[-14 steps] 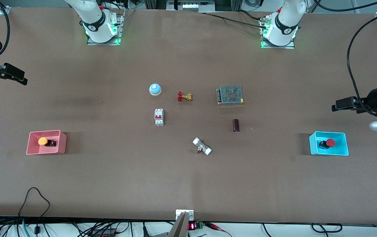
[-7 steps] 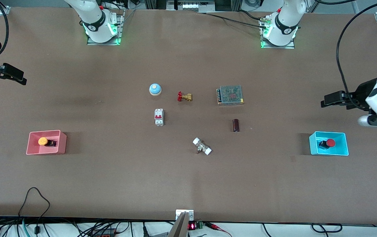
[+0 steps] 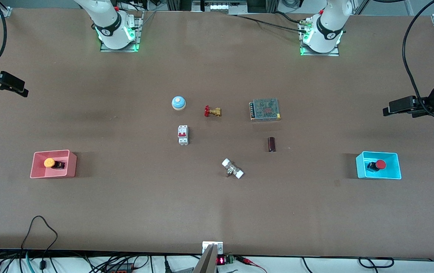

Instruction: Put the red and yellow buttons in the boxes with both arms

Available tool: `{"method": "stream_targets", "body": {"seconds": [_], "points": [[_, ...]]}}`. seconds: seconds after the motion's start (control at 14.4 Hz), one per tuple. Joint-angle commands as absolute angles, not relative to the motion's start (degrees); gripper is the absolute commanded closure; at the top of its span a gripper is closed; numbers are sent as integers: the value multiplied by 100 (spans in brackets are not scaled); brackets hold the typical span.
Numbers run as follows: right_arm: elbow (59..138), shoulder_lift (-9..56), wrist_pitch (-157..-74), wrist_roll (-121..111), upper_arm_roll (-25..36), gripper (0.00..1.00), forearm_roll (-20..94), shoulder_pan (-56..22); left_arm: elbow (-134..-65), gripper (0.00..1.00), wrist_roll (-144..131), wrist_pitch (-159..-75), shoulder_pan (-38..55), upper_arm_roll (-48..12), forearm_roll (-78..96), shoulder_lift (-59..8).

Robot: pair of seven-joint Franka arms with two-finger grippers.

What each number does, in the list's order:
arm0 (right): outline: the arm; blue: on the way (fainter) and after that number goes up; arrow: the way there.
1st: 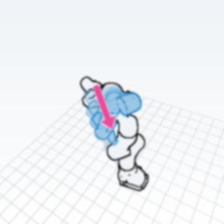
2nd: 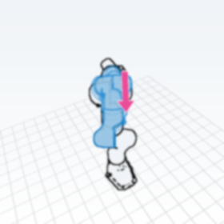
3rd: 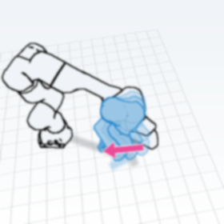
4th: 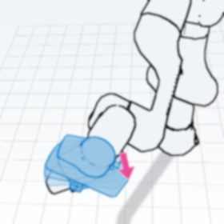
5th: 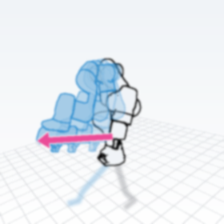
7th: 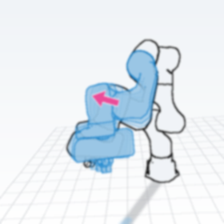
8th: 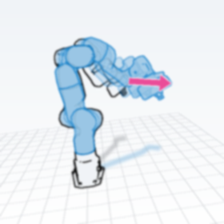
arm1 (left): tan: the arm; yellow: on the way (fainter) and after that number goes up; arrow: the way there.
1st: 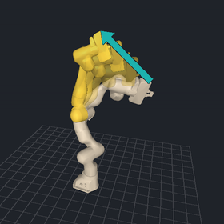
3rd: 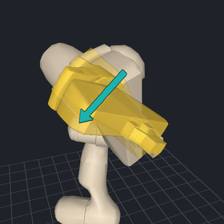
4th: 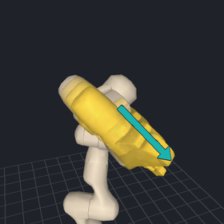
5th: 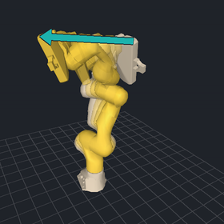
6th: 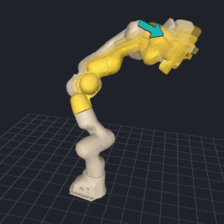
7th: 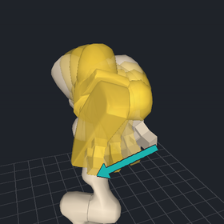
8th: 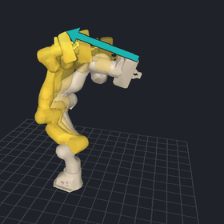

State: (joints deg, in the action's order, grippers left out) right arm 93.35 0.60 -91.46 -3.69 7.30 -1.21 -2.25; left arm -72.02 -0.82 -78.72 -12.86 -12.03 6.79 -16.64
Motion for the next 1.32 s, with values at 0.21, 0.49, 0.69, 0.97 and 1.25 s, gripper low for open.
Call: {"method": "stream_targets", "body": {"seconds": [0.21, 0.49, 0.69, 0.97, 1.25], "points": [[9492, -79, -9158, -492, 694, 0, -9, -53, -7304, 0, -387, -7673, -716, -1065, 90, -1381], [9501, -70, -9158, -571, 703, 0, 61, 26, -7900, 0, -378, -7682, -70, -272, -9, -819], [9501, -70, -9167, -571, 721, 0, 62, 26, -8130, 0, -387, -7699, -97, -272, 175, -484], [9501, -70, -9176, -597, 712, 0, 70, 9, -8340, 0, -396, -7848, -97, -237, 202, -273], [9501, -62, -9158, -650, 659, 0, 44, -61, -8947, 0, -553, -8288, -158, -272, 211, 158]]}}
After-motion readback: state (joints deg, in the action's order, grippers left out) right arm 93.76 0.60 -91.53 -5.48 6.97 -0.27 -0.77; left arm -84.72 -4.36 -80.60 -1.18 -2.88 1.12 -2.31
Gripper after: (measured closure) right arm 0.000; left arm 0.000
